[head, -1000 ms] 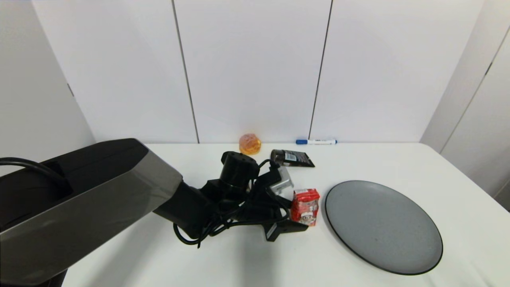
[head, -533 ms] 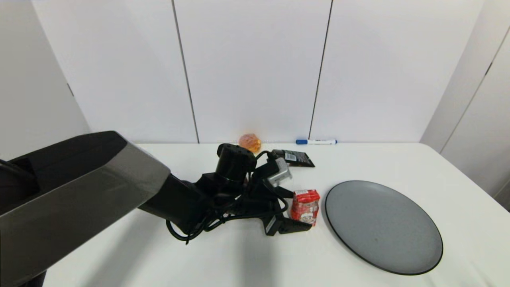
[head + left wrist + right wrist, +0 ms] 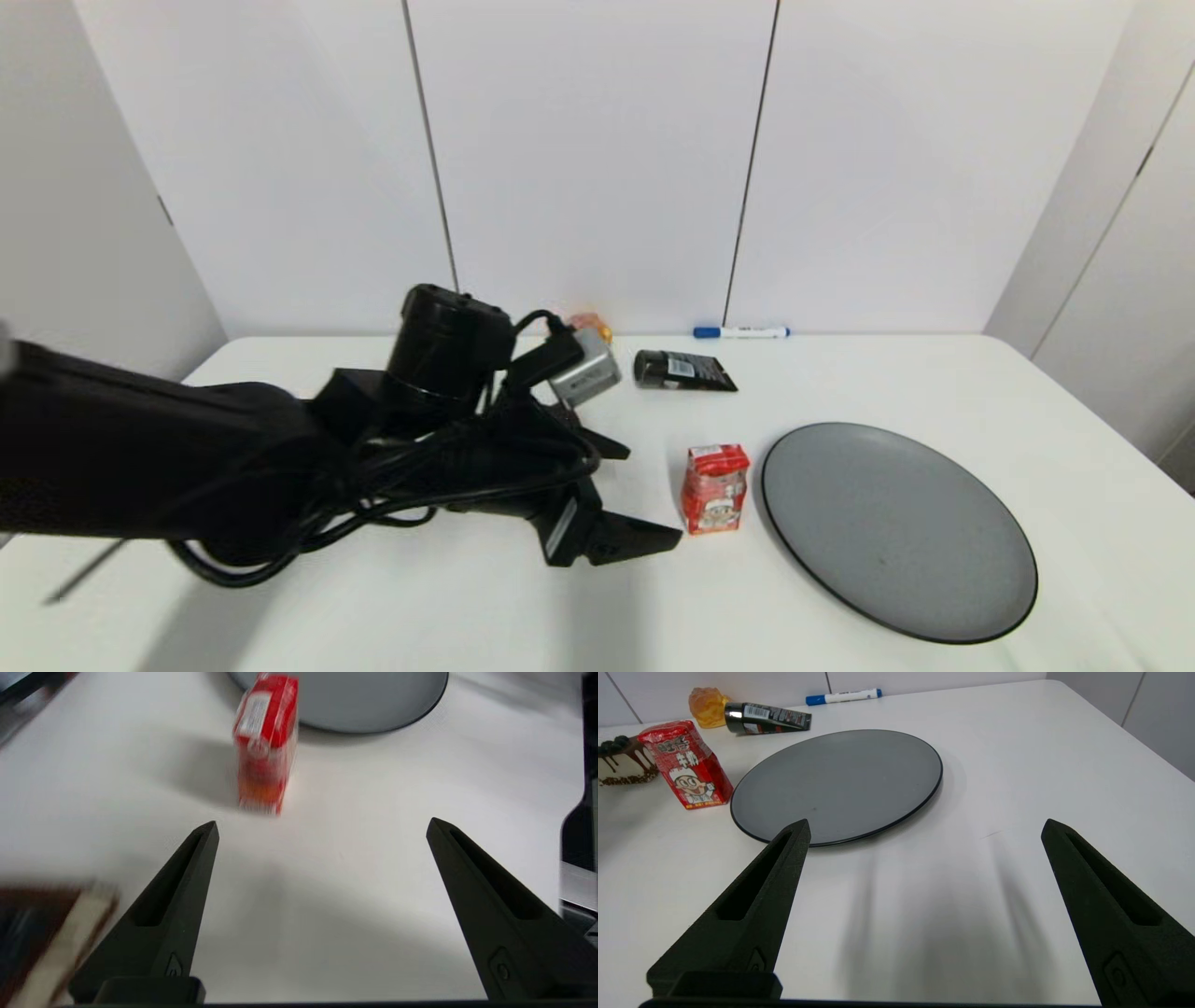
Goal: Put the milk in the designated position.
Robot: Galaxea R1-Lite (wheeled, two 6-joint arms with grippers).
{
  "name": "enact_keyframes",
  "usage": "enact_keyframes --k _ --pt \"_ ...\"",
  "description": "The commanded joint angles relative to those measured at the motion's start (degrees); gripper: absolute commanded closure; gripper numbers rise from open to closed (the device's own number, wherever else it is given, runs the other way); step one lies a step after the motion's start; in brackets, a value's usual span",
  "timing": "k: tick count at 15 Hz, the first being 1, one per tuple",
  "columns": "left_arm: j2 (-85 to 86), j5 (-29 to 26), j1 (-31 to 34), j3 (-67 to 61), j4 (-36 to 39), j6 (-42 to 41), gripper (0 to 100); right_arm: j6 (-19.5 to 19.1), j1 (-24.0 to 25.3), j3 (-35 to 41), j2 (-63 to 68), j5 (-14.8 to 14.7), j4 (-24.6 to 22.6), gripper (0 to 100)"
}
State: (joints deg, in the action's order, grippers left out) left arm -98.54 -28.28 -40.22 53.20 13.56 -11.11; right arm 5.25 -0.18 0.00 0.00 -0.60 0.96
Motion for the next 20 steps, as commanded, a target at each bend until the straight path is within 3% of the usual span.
enact_keyframes --k 1,7,11,13,17,20 --pt "33.5 31.09 2.6 -19.27 -4.24 5.66 0 0.02 0.01 0.0 0.0 -0.02 0.0 0" --pt "59.34 31.8 29.67 -31.23 -4.33 -1.2 0 0.11 0.01 0.0 0.0 -0.02 0.0 0" --pt "71.47 26.7 41.27 -40.63 -4.33 -0.5 0 0.11 0.01 0.0 0.0 -0.02 0.0 0" --pt "76.83 25.65 44.0 -44.32 -5.03 0.47 0 0.02 0.01 0.0 0.09 -0.02 0.0 0" --pt "87.37 25.73 42.68 -53.2 -5.21 2.93 0 0.11 0.01 0.0 0.0 -0.02 0.0 0" --pt "98.62 26.0 41.18 -52.67 -15.23 2.93 0 0.11 0.01 0.0 0.09 -0.02 0.0 0"
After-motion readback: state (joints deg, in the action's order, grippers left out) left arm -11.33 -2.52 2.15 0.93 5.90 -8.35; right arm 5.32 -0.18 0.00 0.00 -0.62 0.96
